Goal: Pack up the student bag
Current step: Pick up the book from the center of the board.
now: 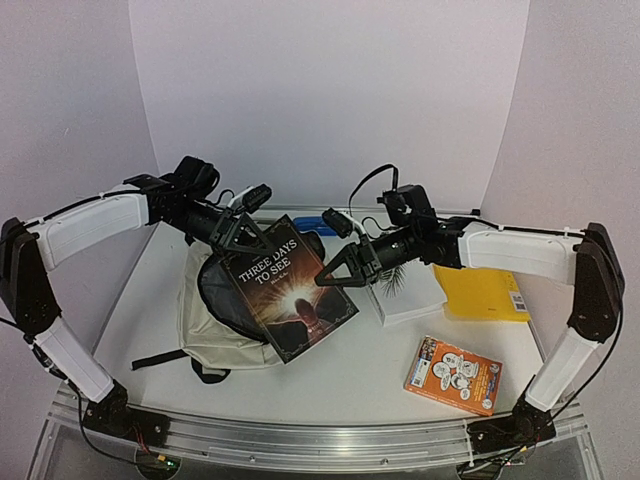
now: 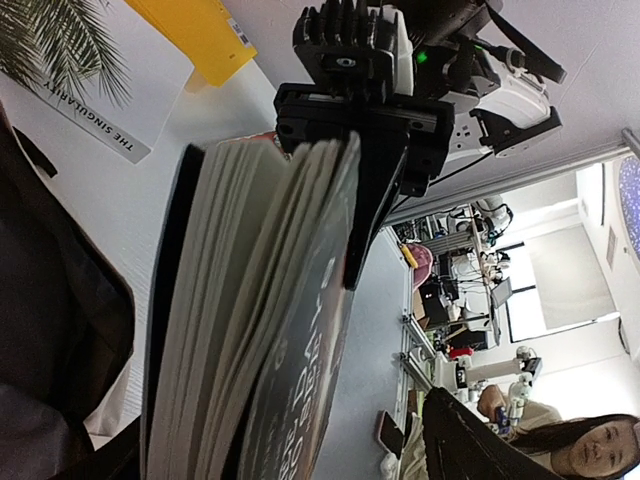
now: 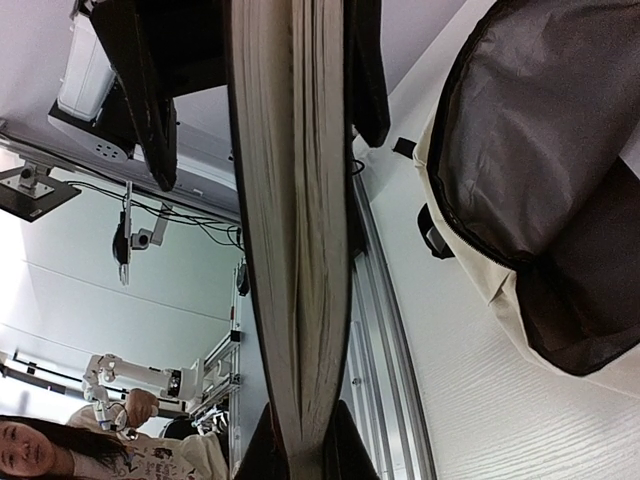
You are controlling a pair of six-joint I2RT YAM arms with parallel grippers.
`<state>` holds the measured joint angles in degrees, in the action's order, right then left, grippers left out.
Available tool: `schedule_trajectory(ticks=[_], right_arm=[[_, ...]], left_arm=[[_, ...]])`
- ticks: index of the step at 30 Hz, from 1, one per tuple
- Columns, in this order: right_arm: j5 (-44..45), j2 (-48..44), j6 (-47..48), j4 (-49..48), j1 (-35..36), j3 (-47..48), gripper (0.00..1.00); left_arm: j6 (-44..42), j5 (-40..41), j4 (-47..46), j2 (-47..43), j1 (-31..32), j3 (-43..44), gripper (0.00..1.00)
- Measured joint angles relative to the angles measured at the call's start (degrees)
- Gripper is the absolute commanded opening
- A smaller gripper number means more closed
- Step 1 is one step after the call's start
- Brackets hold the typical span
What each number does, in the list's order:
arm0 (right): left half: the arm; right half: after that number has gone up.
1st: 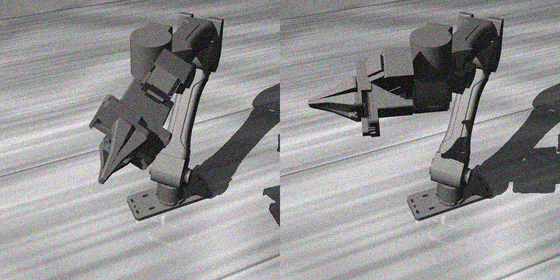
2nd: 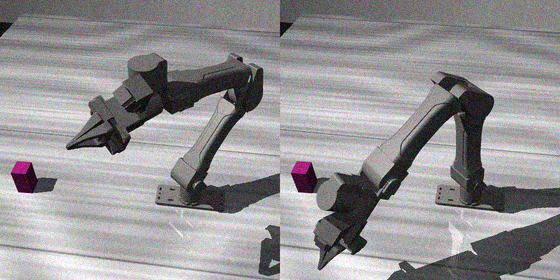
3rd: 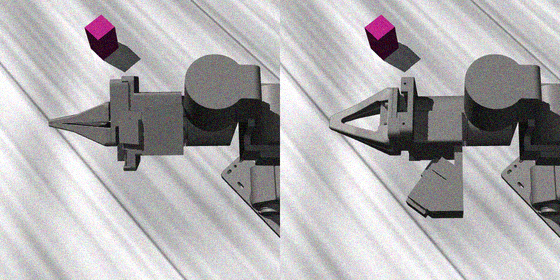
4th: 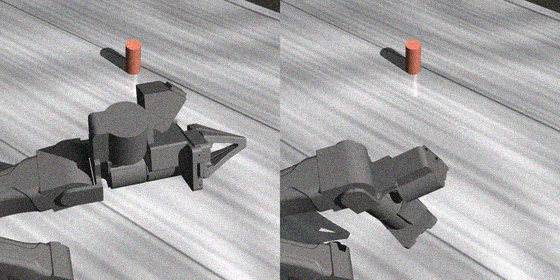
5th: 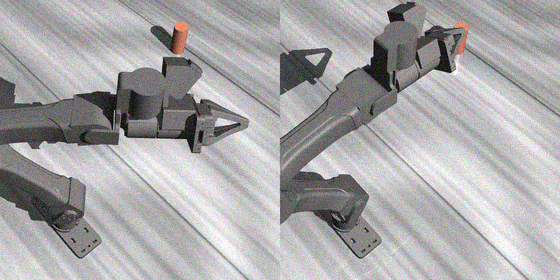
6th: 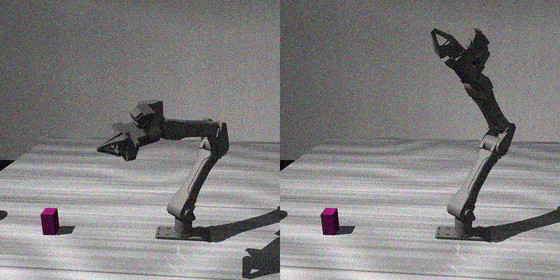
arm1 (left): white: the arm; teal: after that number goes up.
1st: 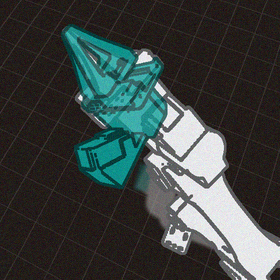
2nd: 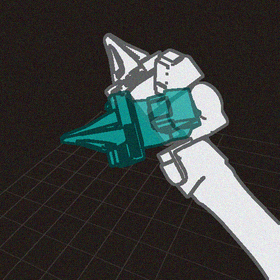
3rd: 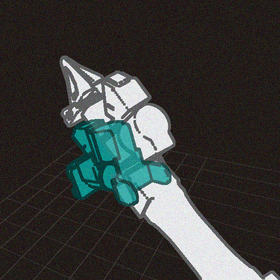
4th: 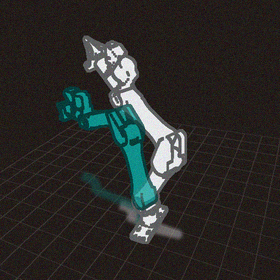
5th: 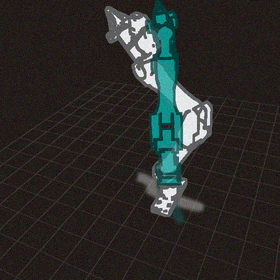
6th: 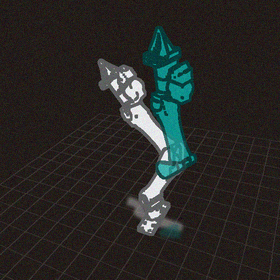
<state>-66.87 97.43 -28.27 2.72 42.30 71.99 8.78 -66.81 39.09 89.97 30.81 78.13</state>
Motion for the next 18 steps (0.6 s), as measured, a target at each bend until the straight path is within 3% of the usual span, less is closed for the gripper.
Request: schedule_trajectory(ticks=[3,12,16,17,18], right_arm=[[0.0,-0.8,0.0,0.4,-0.2,-0.2,0.00],[-1.0,-1.4,0.0,0.5,-0.2,-0.4,0.00],[-1.0,-1.4,0.2,0.7,-0.2,-0.7,0.00],[-1.0,-1.4,0.2,0.8,-0.2,-0.7,0.03],[-0.8,-1.4,0.3,0.8,-0.2,-0.7,0.12]], left_arm=[[-1.7,0.6,3.3,0.0,-0.8,1.1,0.79],[-5.0,1.2,7.9,0.0,-1.2,2.4,0.03],[-5.5,0.5,8.5,0.0,-1.4,2.4,0.00],[-5.6,0.5,8.5,0.1,-1.4,2.4,0.00],[-5.6,0.5,8.4,0.1,-1.4,2.4,0.00]])
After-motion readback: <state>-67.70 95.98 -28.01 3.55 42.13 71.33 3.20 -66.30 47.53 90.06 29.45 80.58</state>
